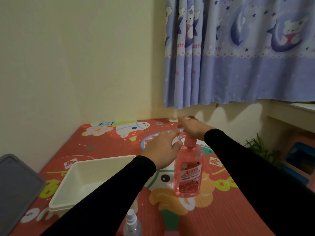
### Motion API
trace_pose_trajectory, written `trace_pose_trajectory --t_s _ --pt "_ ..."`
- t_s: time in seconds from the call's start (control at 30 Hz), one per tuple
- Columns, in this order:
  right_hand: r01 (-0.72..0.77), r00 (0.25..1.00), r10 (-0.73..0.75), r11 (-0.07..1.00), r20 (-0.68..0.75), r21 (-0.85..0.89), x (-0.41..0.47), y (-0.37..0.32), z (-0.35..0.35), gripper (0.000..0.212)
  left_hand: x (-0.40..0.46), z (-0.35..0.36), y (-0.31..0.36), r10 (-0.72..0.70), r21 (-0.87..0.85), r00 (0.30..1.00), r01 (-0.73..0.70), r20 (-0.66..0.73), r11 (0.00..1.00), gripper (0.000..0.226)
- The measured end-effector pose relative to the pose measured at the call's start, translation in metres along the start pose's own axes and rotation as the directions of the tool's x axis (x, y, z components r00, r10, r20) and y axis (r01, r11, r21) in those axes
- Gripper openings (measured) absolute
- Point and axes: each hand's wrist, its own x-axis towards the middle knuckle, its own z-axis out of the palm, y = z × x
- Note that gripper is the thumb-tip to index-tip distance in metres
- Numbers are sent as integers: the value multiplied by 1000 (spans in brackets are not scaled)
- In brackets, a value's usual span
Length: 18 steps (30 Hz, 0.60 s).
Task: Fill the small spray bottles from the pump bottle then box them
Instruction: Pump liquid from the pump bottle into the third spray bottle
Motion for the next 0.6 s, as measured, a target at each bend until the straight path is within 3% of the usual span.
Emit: trace_pose_trajectory --t_s 0.17,0.37,0.6 --pt "10 1000 -10 999 3 -40 -7 -2 -2 53 -1 -2 0 -12 34 1000 12 24 999 45" --pt "-32 998 25 993 -55 -116 0 -3 -13 84 2 -11 5 30 9 999 -30 15 1000 46" --pt "-15 1000 15 1000 3 12 -5 0 2 52 -1 -2 -1 -19 70 998 15 52 997 45"
